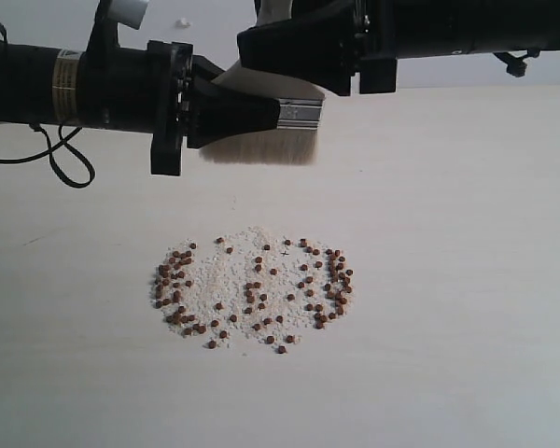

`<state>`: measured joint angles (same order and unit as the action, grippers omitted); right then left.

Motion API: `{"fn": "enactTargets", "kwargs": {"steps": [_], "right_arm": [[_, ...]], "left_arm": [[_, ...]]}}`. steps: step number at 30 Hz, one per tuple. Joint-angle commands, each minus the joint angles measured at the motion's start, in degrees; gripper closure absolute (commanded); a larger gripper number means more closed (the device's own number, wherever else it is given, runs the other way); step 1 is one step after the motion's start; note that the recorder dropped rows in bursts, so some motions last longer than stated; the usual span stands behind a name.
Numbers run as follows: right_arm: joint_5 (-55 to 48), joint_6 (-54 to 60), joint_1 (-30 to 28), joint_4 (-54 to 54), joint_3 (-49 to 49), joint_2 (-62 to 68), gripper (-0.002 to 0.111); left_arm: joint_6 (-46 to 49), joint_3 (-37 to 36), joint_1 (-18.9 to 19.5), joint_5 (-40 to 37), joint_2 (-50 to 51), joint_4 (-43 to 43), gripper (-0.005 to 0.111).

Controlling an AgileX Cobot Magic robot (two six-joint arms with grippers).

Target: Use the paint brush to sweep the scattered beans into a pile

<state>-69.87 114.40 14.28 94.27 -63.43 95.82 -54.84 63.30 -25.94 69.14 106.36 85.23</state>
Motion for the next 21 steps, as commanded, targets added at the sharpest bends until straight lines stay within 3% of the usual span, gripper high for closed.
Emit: {"fn": "enactTargets", "kwargs": {"steps": [1, 21], "right_arm": [[-0.1, 1.8, 0.1, 2.6, 0.2, 0.0, 0.037], [-0.1, 3.3, 0.1, 5.7, 0.2, 0.0, 0.043]], "left_arm": [[0.3, 0.2, -0.3, 0.8, 0.1, -1.5, 0.107], [2.2, 0.2, -0.3, 0.8, 0.1, -2.1, 0.107]]}}
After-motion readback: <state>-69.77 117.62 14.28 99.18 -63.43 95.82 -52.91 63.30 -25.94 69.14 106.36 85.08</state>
